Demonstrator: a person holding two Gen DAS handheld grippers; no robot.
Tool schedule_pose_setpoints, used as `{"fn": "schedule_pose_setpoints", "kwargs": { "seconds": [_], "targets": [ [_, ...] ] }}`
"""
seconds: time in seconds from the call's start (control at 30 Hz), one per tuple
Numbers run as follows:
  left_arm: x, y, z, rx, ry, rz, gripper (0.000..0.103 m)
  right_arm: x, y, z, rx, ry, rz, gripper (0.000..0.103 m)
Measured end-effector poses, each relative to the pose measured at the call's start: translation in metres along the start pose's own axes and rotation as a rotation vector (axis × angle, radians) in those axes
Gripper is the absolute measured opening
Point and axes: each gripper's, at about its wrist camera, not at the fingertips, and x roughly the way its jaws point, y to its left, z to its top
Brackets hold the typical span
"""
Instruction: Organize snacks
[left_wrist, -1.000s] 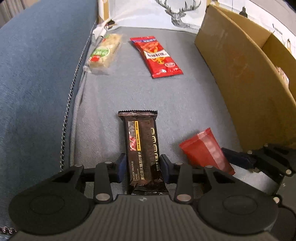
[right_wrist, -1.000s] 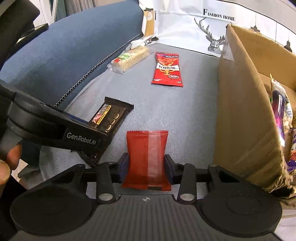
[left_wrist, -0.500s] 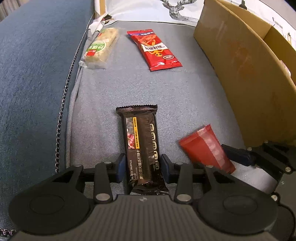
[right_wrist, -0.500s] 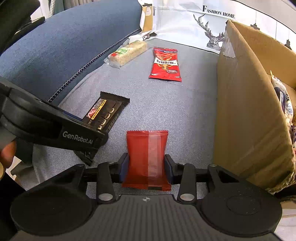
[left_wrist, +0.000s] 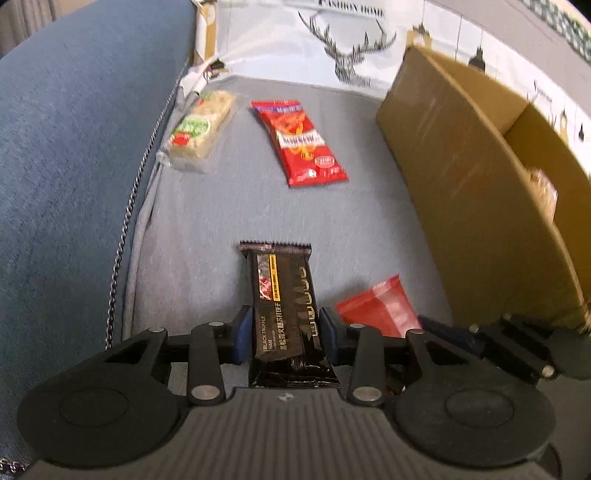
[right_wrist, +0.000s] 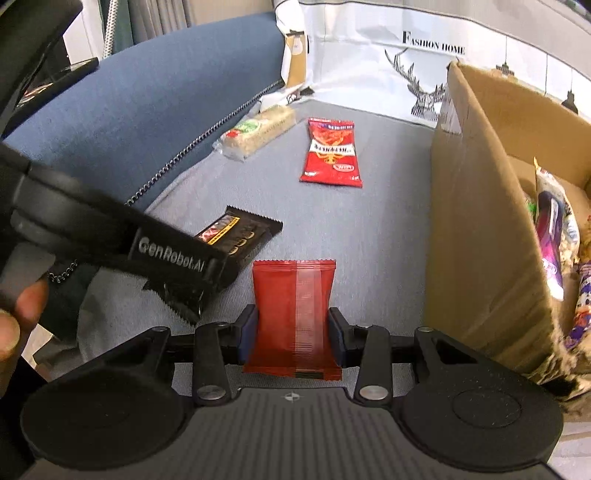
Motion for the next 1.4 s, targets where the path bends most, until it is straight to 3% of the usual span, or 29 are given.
{"fn": "schedule_pose_setpoints", "kwargs": {
  "seconds": [0.13,0.17,0.2,0.23,0.37,0.47,0.6,0.93,0.97,1.03,1.07,1.13,1.17,1.33,1.4],
  "targets": [
    [-0.007,0.001,0.005,-0.027,-0.052,-0.017,0.040,-0.002,0.001,0.001,-0.012,-0.020,-0.007,0.042],
    [-0.010,0.002,0.006,-0.035,-0.067,-0.022,0.029,-0.003,0.001,0.001,-0.013,-0.028,-0.008,0.042],
    [-0.012,0.002,0.007,-0.043,-0.083,-0.029,0.009,-0.004,0.001,0.002,-0.013,-0.036,-0.007,0.042],
    [-0.015,0.003,0.008,-0.053,-0.099,-0.038,0.007,-0.006,0.001,0.002,-0.013,-0.047,-0.007,0.042],
    [-0.021,0.005,0.012,-0.075,-0.137,-0.071,0.007,-0.015,0.002,0.005,-0.028,-0.110,-0.016,0.042],
    [-0.012,0.001,0.011,-0.062,-0.082,-0.073,0.012,-0.018,0.001,0.005,-0.029,-0.121,-0.014,0.042],
    [0.002,-0.003,0.010,-0.042,-0.047,-0.039,0.048,-0.016,0.004,0.003,-0.053,-0.110,-0.036,0.042],
    [0.031,-0.019,0.011,0.036,0.002,0.031,0.055,-0.008,0.009,0.000,-0.108,-0.077,-0.115,0.042],
    [0.032,-0.020,0.011,0.041,0.001,0.035,0.054,-0.007,0.010,0.000,-0.114,-0.075,-0.119,0.042],
    [0.031,-0.022,0.012,0.051,0.001,0.029,0.044,-0.006,0.011,0.000,-0.125,-0.074,-0.135,0.042],
    [0.030,-0.022,0.013,0.048,-0.002,0.018,0.030,-0.005,0.012,0.000,-0.128,-0.074,-0.139,0.042],
    [0.027,-0.023,0.013,0.057,-0.019,0.045,0.020,-0.005,0.012,0.000,-0.129,-0.075,-0.135,0.042],
    [0.026,-0.021,0.014,0.051,-0.021,0.054,0.002,-0.006,0.012,0.000,-0.129,-0.076,-0.135,0.042],
    [0.024,-0.008,0.014,-0.026,-0.004,0.027,0.000,-0.008,0.011,0.000,-0.126,-0.091,-0.130,0.042],
    [0.022,-0.003,0.015,-0.058,-0.014,0.002,0.020,-0.010,0.011,-0.001,-0.125,-0.096,-0.132,0.041]
  ]
}}
